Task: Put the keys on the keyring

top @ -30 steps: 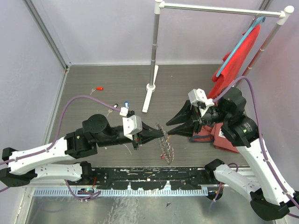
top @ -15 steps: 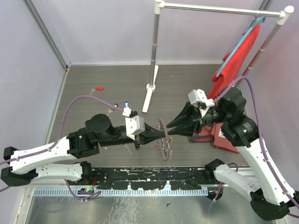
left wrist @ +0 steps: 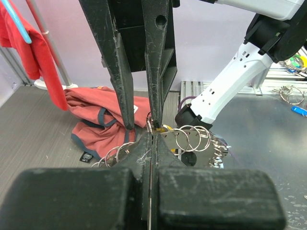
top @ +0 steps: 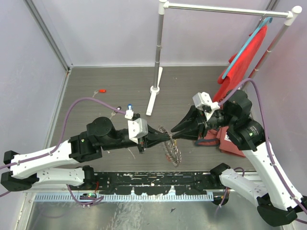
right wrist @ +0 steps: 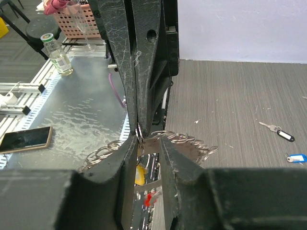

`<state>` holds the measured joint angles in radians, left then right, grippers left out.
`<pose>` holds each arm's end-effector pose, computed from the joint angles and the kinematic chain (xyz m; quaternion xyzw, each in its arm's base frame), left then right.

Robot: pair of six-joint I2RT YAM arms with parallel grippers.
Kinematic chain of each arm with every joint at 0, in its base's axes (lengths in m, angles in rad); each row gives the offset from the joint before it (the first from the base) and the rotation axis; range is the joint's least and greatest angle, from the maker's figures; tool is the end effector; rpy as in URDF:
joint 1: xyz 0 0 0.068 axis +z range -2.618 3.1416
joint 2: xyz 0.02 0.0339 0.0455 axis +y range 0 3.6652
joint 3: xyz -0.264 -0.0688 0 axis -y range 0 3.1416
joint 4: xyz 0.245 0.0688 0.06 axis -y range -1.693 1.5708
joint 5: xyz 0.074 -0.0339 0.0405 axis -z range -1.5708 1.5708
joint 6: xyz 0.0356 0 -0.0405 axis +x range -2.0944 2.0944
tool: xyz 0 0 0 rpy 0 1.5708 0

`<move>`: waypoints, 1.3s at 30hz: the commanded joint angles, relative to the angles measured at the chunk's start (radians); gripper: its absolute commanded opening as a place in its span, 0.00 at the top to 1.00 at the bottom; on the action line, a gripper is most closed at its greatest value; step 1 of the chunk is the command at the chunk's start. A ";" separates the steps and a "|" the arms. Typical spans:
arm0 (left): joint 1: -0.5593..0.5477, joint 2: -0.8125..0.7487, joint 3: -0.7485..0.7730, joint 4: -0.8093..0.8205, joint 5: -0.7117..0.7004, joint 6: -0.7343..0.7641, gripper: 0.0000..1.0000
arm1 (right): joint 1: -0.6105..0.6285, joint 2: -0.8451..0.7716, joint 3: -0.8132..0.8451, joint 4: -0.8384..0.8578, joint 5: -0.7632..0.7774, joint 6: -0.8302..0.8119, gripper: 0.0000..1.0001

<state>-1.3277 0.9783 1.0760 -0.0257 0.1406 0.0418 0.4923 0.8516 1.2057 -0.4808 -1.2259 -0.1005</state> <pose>0.0480 -0.2143 0.4240 0.4696 0.4938 -0.4761 0.5558 0.1079 0.0959 0.4425 -0.5429 0.4760 0.5287 0.4462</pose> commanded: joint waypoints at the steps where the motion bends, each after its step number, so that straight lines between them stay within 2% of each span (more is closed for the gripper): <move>1: -0.004 -0.009 0.032 0.085 0.001 0.003 1.00 | 0.007 0.006 0.005 0.011 -0.013 -0.005 0.71; 6: -0.004 -0.014 0.027 0.096 -0.008 0.004 1.00 | 0.008 0.013 0.007 0.009 -0.014 -0.007 0.75; 12: -0.004 -0.017 0.024 0.101 -0.020 0.004 1.00 | 0.009 0.020 0.018 0.010 -0.012 -0.008 0.89; 14: -0.004 -0.020 0.020 0.102 -0.029 0.003 0.98 | 0.009 0.021 0.025 0.009 0.001 -0.005 0.91; 18: -0.004 -0.032 0.013 0.092 -0.061 0.002 0.78 | 0.009 0.013 0.038 -0.002 0.067 0.001 0.99; 21: -0.005 -0.054 0.011 0.046 -0.086 0.006 0.69 | 0.009 0.012 0.057 -0.035 0.112 -0.010 0.99; 26: -0.004 -0.111 -0.001 -0.023 -0.143 0.014 0.64 | 0.011 0.023 0.115 -0.153 0.205 -0.061 0.99; 33: -0.004 -0.145 -0.020 -0.079 -0.181 0.004 0.62 | 0.046 0.112 0.269 -0.438 0.406 -0.156 0.99; 36: -0.004 -0.134 -0.023 -0.089 -0.182 0.000 0.62 | 0.104 0.146 0.328 -0.521 0.522 -0.166 0.99; 39: -0.004 -0.127 -0.029 -0.094 -0.182 -0.001 0.62 | 0.216 0.198 0.389 -0.600 0.691 -0.137 0.99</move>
<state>-1.3289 0.8433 1.0733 -0.0956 -0.0238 0.0475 0.6022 1.0088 1.4967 -0.9581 -0.7628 -0.2371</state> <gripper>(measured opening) 0.377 0.086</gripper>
